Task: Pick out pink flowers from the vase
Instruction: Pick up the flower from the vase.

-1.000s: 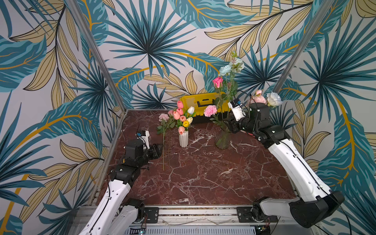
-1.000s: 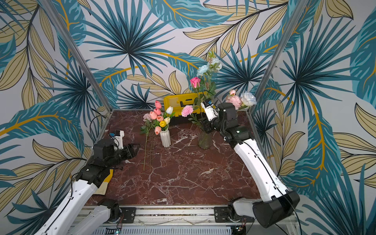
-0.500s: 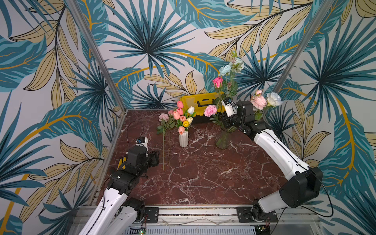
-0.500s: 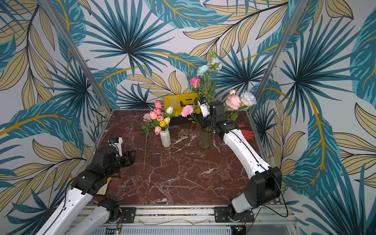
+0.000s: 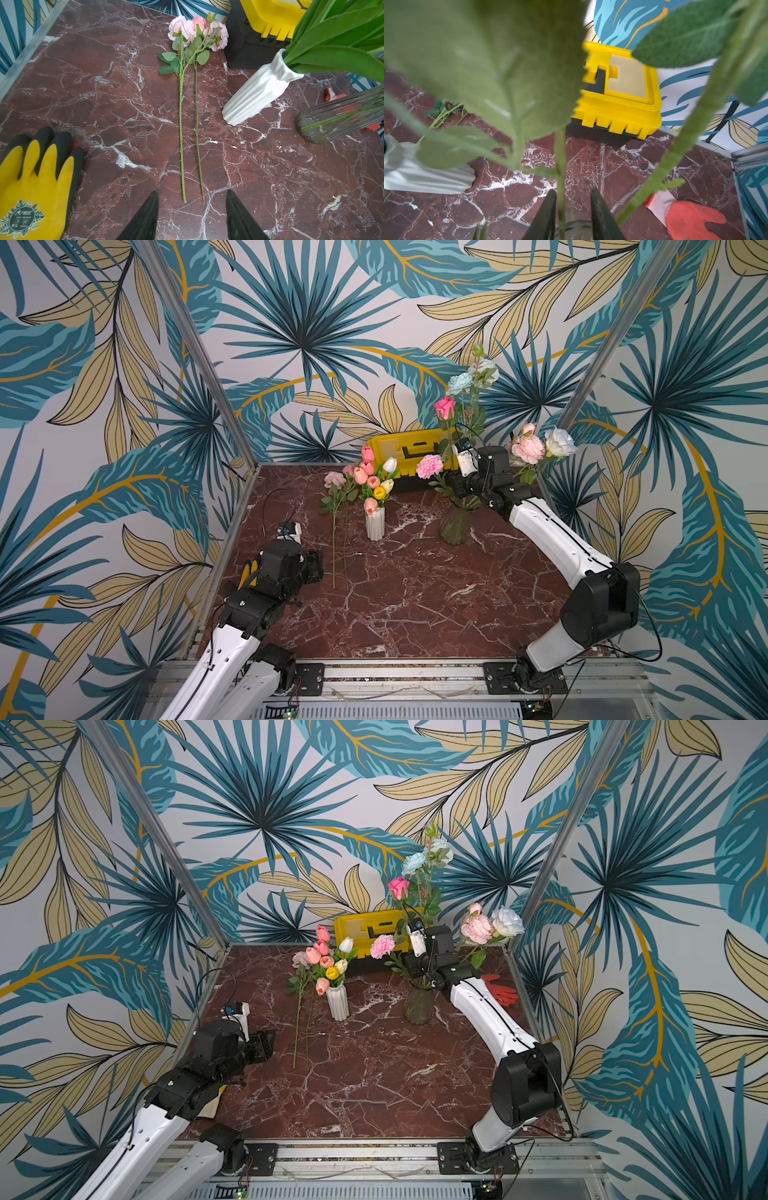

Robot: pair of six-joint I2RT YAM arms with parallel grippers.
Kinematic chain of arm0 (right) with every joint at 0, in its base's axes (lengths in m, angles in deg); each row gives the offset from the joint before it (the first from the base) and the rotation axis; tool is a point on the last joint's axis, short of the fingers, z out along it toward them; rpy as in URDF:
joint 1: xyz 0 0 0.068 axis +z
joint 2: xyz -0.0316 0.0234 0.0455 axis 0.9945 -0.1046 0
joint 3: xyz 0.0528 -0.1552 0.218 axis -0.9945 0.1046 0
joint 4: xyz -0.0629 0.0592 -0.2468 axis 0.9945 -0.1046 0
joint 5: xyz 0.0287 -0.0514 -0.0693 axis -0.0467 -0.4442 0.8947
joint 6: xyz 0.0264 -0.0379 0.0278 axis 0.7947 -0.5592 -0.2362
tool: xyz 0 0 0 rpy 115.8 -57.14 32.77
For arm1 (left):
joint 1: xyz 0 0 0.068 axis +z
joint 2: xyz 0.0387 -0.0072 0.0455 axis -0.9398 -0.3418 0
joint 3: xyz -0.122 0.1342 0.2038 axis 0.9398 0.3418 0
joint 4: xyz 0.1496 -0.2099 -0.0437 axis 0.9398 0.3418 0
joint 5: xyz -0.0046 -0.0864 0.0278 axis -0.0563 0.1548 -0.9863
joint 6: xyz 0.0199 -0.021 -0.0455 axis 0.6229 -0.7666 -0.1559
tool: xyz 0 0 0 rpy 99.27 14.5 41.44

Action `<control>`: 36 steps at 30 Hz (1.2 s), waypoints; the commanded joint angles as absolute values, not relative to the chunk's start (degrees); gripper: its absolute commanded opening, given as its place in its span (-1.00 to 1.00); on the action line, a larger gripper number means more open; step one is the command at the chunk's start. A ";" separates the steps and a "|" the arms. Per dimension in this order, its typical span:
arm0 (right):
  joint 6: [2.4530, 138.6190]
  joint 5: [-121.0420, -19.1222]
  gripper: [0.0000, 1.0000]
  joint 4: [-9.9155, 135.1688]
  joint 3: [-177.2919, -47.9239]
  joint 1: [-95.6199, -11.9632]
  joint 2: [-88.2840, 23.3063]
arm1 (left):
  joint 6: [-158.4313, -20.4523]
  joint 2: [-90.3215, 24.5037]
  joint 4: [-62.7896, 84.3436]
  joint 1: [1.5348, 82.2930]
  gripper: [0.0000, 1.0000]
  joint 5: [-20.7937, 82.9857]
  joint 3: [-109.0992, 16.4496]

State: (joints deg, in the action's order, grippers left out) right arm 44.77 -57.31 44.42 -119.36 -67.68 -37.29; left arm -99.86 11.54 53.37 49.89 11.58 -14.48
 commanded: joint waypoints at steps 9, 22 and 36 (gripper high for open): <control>44.75 -59.48 -0.93 47.57 -117.68 -67.82 -36.18 | -99.20 11.41 53.99 49.67 0.06 11.68 -16.90; 42.23 -59.19 -0.95 45.18 -121.42 -67.82 -30.01 | -98.94 11.37 53.89 49.64 0.07 11.13 -16.73; 41.45 -60.88 -0.97 40.22 -126.54 -67.82 -20.84 | -97.67 11.98 53.28 49.69 0.07 11.48 -16.15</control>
